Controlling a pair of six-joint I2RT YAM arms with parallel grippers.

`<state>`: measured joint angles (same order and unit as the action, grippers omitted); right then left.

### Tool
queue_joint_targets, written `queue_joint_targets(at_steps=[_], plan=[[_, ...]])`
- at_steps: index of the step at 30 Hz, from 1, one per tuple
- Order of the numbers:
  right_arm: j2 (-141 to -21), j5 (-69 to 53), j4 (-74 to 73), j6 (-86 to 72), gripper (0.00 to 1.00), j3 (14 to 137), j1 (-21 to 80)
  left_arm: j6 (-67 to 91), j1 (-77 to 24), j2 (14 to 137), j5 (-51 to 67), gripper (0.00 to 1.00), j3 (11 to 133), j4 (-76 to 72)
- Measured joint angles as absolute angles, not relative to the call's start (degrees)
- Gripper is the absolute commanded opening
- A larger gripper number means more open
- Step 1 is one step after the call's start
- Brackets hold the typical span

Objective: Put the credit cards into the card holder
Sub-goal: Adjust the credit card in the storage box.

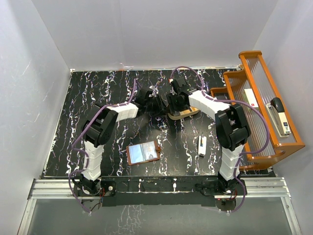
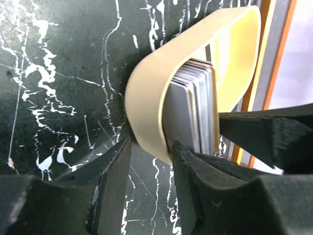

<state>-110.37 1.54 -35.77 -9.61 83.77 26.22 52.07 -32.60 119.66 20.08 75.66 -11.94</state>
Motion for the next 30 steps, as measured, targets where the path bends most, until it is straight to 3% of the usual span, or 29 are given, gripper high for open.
queue_joint_targets(at_steps=[10, 15, 18, 24, 30], plan=[[-108.6, 0.0, -35.4, -9.9, 0.54, 83.8, 26.2, 51.4, -32.6, 120.6, 19.5, 0.31, 76.2, -11.3], [-108.0, -1.6, -35.4, -10.5, 0.6, 83.8, 25.1, 51.1, -32.6, 120.6, 19.2, 0.31, 76.2, -11.4], [-106.9, -3.2, -35.3, -10.8, 0.67, 84.0, 22.8, 50.9, -32.7, 120.6, 19.1, 0.31, 76.3, -11.3], [-106.6, -6.0, -34.3, -11.6, 0.96, 86.4, 16.5, 50.5, -32.7, 120.6, 19.0, 0.31, 76.3, -11.2], [-107.6, -9.1, -32.3, -12.2, 0.98, 86.8, 11.6, 50.5, -32.7, 120.6, 19.0, 0.3, 76.3, -11.2]])
